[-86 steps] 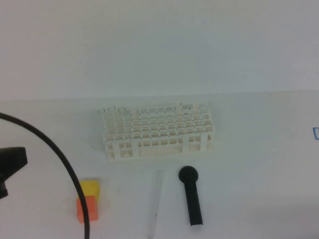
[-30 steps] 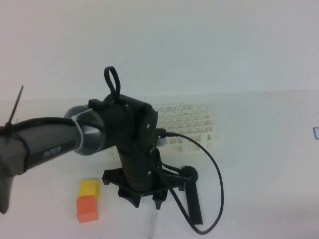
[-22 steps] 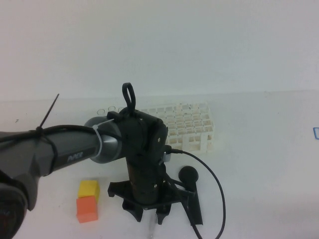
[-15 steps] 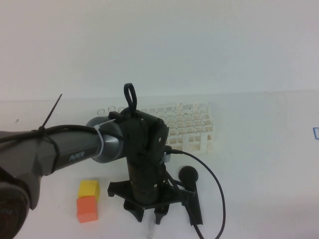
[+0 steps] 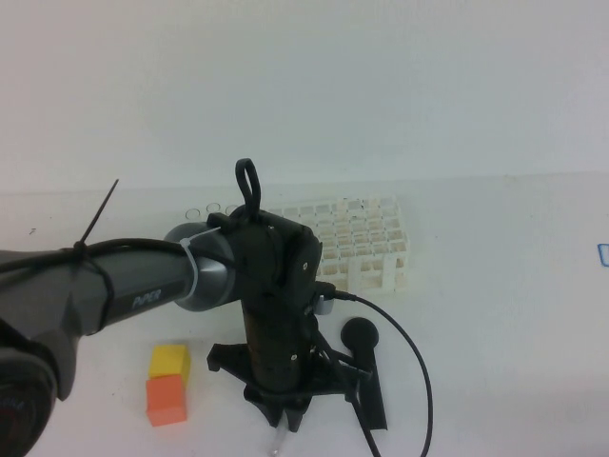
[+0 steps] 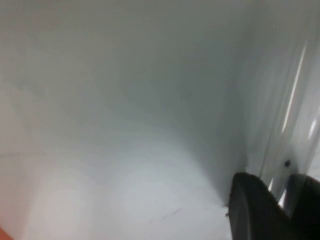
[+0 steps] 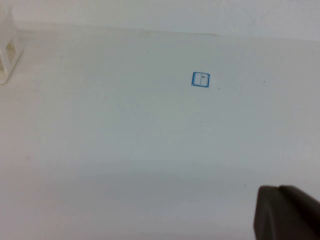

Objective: Place the test tubes

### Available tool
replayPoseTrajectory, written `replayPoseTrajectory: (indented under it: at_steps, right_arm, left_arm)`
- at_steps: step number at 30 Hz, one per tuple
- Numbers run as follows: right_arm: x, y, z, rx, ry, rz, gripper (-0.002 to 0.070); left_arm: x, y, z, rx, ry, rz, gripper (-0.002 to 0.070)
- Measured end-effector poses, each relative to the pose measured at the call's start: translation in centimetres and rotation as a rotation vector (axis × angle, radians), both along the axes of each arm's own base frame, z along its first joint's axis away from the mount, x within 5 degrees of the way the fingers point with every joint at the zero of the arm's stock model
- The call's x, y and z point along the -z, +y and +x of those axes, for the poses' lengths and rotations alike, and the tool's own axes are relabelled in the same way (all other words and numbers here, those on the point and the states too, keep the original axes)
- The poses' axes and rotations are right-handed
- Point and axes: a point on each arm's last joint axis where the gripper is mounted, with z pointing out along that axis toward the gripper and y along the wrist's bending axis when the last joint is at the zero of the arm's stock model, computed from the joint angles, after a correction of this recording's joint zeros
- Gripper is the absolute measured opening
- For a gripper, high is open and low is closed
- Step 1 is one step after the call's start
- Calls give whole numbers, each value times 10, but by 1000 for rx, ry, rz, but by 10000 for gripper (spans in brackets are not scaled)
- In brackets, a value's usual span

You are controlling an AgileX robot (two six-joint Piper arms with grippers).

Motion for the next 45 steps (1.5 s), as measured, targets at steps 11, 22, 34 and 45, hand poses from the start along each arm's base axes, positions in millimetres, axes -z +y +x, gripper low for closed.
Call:
replayPoseTrajectory:
  at_steps: [11, 22, 34, 45]
  right_arm:
    - [0, 0, 0, 0, 0, 0, -1]
    - [0, 0, 0, 0, 0, 0, -1]
    - [0, -1, 0, -1, 0, -27, -1]
    - [-1, -1, 0, -2, -10, -28, -1]
  left_arm:
    - [-19, -4, 5, 173, -120, -81, -1]
    - [-109, -4, -11, 387, -341, -336, -1]
    - [-190, 24, -47, 357, -736, -621, 109]
    - [-129, 76, -114, 305, -946, -664, 109]
